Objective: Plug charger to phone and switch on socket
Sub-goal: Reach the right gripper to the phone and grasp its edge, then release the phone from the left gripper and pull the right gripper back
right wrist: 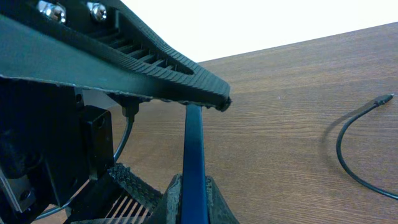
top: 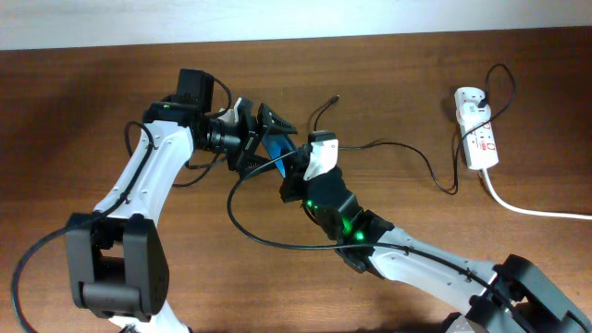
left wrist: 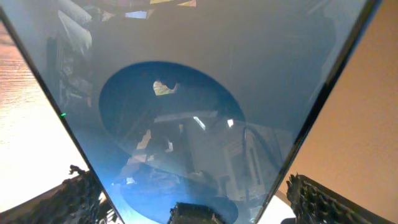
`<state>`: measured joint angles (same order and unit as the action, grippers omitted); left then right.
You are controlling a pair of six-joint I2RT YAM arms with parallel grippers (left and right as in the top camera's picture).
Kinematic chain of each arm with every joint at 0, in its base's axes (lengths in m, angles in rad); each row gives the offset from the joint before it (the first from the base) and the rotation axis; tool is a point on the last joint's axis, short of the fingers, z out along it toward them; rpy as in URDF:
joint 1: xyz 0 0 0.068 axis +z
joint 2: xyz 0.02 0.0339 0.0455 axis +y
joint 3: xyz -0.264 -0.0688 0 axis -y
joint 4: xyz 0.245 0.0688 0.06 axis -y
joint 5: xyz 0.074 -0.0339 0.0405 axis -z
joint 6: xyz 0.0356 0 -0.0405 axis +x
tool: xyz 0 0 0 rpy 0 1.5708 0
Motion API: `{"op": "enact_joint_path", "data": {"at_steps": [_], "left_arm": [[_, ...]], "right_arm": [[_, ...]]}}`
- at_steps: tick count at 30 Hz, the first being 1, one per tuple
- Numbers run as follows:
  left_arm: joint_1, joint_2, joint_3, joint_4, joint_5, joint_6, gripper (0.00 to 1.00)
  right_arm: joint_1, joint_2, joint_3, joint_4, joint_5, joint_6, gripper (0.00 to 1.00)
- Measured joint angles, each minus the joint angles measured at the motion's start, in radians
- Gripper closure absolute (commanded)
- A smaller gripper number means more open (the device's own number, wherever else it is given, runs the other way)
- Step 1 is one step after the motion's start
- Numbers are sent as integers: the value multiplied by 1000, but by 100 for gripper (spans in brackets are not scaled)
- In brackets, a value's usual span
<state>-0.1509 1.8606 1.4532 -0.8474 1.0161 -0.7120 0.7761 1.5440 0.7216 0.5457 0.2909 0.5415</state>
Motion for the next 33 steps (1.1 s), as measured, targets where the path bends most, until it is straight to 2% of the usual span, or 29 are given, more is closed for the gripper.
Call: {"op": "enact_joint_path", "data": {"at_steps": [19, 23, 26, 28, 33], "left_arm": [[1, 0, 0, 0, -11, 0, 1], [57, -18, 0, -1, 11, 39, 1], [128, -136, 0, -2, 16, 130, 1], [154, -246, 1, -64, -31, 222, 1], [170, -588, 1, -218, -339, 349, 1]], "right_arm": [[-31, 0, 0, 0, -27, 0, 96], [-35, 0, 0, 0, -37, 20, 96], [-73, 0, 0, -6, -101, 62, 96], [-100, -1, 0, -31, -134, 105, 96], [-196, -4, 0, -74, -237, 246, 96]]}}
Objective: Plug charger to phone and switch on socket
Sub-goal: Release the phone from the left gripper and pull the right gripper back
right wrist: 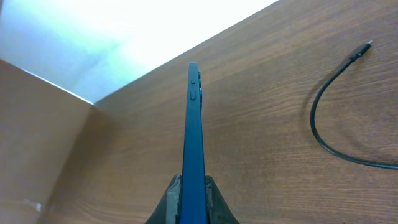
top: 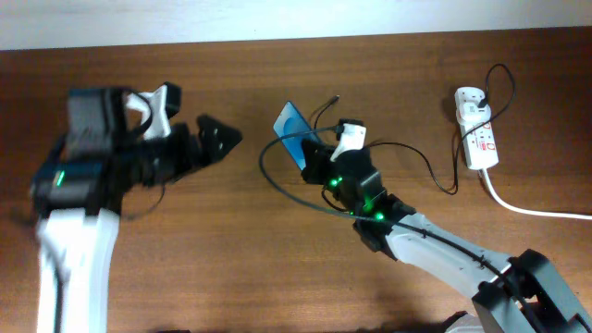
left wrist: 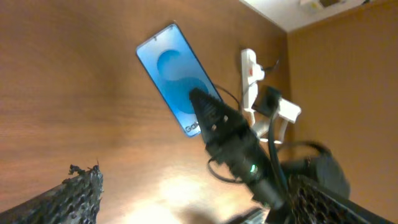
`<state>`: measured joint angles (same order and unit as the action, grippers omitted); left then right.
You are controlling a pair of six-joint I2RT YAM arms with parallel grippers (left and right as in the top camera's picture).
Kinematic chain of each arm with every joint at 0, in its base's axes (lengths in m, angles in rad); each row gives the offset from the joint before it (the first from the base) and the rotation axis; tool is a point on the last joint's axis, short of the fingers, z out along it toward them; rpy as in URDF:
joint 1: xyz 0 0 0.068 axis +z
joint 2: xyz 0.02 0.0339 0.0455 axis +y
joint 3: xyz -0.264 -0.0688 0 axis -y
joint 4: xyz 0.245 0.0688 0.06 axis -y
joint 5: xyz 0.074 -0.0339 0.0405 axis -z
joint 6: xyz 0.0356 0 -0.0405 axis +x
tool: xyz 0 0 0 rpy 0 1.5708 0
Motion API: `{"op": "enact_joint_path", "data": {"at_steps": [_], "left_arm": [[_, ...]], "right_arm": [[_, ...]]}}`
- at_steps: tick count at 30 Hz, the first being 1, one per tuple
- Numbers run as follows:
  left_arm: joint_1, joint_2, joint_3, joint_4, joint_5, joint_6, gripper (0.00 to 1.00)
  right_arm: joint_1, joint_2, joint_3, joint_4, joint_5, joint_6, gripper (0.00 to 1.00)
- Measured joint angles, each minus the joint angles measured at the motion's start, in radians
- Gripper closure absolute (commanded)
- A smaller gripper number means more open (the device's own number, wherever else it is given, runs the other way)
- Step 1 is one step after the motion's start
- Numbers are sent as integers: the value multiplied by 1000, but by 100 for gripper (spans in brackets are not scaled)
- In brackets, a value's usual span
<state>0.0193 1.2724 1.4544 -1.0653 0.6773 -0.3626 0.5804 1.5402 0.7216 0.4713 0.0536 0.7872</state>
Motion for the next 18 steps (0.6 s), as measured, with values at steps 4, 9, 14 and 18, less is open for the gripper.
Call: {"op": "enact_joint_path", "data": {"at_steps": [4, 9, 14, 18], "left_arm": [[1, -367, 1, -65, -237, 50, 1], [1, -821, 17, -386, -595, -104, 1], [1, -963, -5, -502, -922, -359, 1], [1, -962, -135, -315, -962, -411, 1]], "right_arm": [[-85, -2, 0, 0, -131, 29, 96], [-169, -4, 0, 1, -263, 34, 96], [-181, -5, 0, 0, -359, 43, 96], [-184, -5, 0, -1, -401, 70, 96]]}}
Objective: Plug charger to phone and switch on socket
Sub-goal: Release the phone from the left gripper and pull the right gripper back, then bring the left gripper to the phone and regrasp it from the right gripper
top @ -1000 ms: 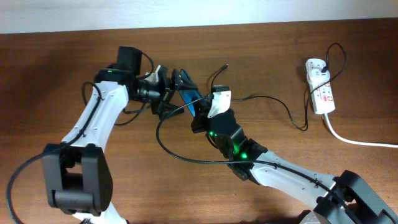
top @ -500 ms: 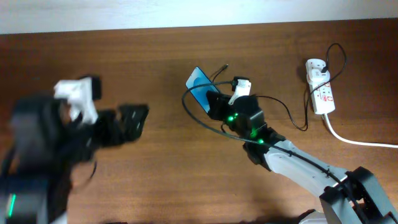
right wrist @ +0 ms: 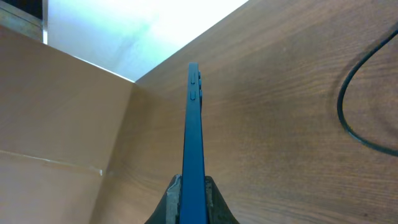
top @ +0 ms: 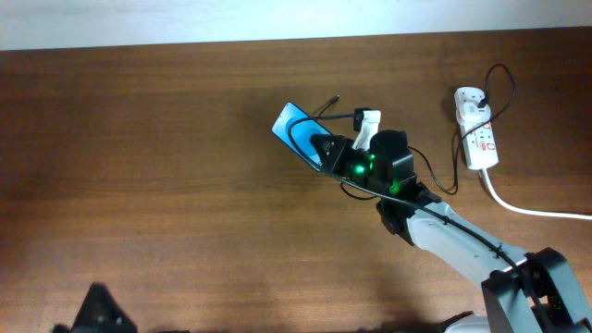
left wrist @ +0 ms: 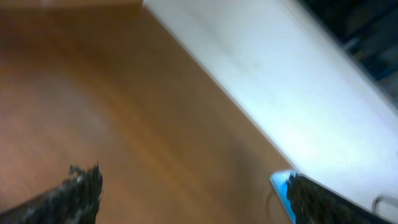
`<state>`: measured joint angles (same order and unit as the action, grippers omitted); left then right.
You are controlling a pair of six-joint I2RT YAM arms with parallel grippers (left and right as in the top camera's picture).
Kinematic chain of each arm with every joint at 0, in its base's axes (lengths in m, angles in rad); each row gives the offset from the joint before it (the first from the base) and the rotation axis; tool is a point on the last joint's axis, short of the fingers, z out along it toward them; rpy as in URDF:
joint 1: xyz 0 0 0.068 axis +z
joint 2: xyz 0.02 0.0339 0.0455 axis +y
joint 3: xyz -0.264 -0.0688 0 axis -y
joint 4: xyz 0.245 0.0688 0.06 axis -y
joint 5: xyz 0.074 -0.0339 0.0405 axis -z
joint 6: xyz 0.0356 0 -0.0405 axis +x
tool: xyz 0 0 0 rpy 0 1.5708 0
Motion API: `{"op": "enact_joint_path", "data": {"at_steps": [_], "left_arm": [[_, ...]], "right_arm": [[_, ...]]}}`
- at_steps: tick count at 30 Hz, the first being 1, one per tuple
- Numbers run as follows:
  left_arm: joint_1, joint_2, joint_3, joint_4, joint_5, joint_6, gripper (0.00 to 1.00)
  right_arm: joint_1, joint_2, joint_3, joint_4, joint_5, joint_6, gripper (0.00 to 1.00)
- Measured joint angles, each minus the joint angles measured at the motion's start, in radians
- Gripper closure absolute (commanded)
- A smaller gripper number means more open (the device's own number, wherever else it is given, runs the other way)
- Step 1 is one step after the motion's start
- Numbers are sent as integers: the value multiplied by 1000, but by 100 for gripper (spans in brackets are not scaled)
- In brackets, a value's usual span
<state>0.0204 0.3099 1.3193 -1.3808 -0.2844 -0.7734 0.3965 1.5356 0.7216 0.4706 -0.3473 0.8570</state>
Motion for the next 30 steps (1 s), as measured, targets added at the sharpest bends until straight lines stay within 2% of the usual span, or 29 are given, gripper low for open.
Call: {"op": "enact_joint_path", "data": {"at_steps": [3, 4, 7, 9, 11, 15, 24, 27, 30], "left_arm": [[0, -1, -121, 185, 64, 27, 1], [1, -2, -198, 298, 145, 57, 1], [1, 7, -397, 501, 328, 105, 1], [1, 10, -477, 575, 410, 104, 1], [1, 10, -534, 597, 452, 72, 1], [1, 10, -564, 597, 455, 49, 1], [1, 10, -565, 581, 461, 46, 1], [1, 9, -616, 594, 497, 3, 1], [1, 10, -718, 717, 582, -46, 1]], "right_arm": [[-19, 0, 0, 0, -46, 92, 96], [-37, 0, 0, 0, -73, 135, 96], [-120, 0, 0, 0, -203, 266, 96], [-153, 0, 0, 1, -280, 388, 96], [-163, 0, 0, 1, -354, 536, 96], [-159, 0, 0, 1, -435, 626, 96], [-159, 0, 0, 1, -460, 654, 96], [-159, 0, 0, 1, -460, 655, 96], [-159, 0, 0, 1, -471, 655, 96]]}}
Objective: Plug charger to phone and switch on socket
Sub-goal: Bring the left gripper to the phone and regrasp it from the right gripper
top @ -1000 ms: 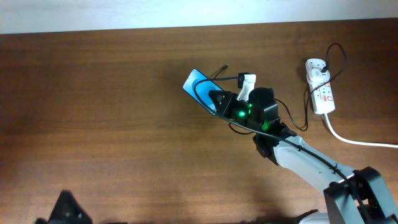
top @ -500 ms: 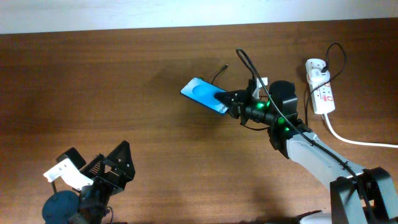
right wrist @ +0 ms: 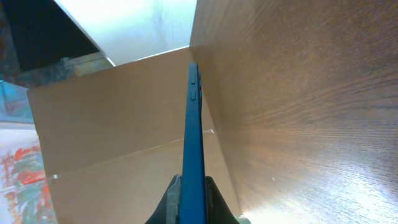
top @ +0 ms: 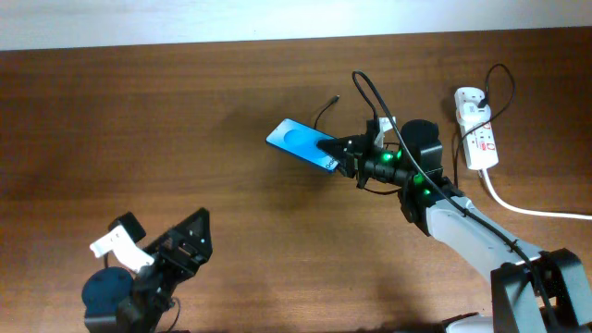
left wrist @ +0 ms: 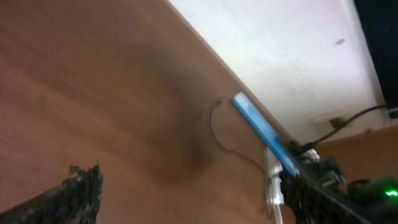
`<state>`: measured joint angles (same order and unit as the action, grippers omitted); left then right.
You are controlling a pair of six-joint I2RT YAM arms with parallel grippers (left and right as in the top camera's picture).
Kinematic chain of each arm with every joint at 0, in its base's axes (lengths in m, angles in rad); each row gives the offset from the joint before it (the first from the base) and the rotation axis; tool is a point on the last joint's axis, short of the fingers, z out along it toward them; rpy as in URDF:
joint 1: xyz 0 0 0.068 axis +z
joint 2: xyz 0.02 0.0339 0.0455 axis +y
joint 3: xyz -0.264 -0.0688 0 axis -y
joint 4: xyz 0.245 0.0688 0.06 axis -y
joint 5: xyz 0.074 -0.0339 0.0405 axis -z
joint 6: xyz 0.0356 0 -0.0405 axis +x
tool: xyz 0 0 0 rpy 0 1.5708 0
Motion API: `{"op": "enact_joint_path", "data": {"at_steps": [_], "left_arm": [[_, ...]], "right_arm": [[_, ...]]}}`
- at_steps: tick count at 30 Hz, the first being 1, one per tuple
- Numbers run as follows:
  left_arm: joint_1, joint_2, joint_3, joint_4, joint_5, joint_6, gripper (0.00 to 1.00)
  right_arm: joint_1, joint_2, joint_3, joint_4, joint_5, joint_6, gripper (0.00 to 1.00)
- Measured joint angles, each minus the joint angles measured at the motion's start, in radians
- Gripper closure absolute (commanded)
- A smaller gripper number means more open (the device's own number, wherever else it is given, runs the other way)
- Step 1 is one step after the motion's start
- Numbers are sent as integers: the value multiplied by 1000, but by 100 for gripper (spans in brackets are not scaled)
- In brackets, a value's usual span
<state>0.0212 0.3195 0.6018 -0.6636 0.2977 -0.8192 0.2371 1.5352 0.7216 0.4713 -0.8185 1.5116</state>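
Note:
A blue phone point(top: 298, 141) hangs above the table's middle, with my right gripper point(top: 344, 160) shut on its right end. In the right wrist view the phone point(right wrist: 193, 118) shows edge-on, rising from between the fingers point(right wrist: 176, 198). The black charger cable's plug tip point(top: 333, 96) lies free on the wood just behind the phone. A white power strip point(top: 476, 129) sits at the far right. My left gripper point(top: 191, 239) stands open near the front left, holding nothing. In its wrist view the left gripper point(left wrist: 193, 208) looks across at the phone point(left wrist: 262, 132).
The black cable point(top: 435, 171) loops between my right arm and the power strip. A white mains lead point(top: 527, 209) runs off to the right edge. A pale wall point(top: 277, 18) borders the table's far side.
My left arm, almost out of the overhead view before, now shows at the front left with its gripper open. My right gripper and the phone have shifted slightly right, the phone lying flatter.
First both grippers met at the phone left of the table's middle, the left one's fingers around it. Then the left gripper was apart and open while the right held the phone alone. The left arm ended at the front left, the phone moved rightwards.

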Motion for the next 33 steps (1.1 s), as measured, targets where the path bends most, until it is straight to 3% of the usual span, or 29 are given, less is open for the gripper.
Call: {"op": "enact_joint_path", "data": {"at_steps": [8, 10, 14, 19, 24, 26, 28, 33], "left_arm": [[0, 17, -197, 415, 165, -172, 1], [0, 51, -205, 453, 184, -189, 1], [-15, 223, -211, 599, 201, -200, 1], [-151, 504, -217, 925, 217, -217, 1], [-236, 746, -217, 1141, 292, -505, 3], [-256, 816, -217, 1200, 309, -600, 9], [-261, 858, -217, 1231, 316, -688, 25], [-261, 888, -217, 1234, 269, -834, 42]], "right_arm": [[2, 0, 0, 0, -22, 2, 96], [17, 0, 0, -1, -22, 3, 96], [74, 0, 0, -1, -21, 3, 96], [84, 0, 0, -1, -16, 3, 96], [84, -1, 0, 0, 40, -15, 96], [84, -1, 0, -1, 54, -27, 96], [84, -1, 0, -1, 43, -53, 96], [92, -1, 0, -1, -82, -43, 96]]}}
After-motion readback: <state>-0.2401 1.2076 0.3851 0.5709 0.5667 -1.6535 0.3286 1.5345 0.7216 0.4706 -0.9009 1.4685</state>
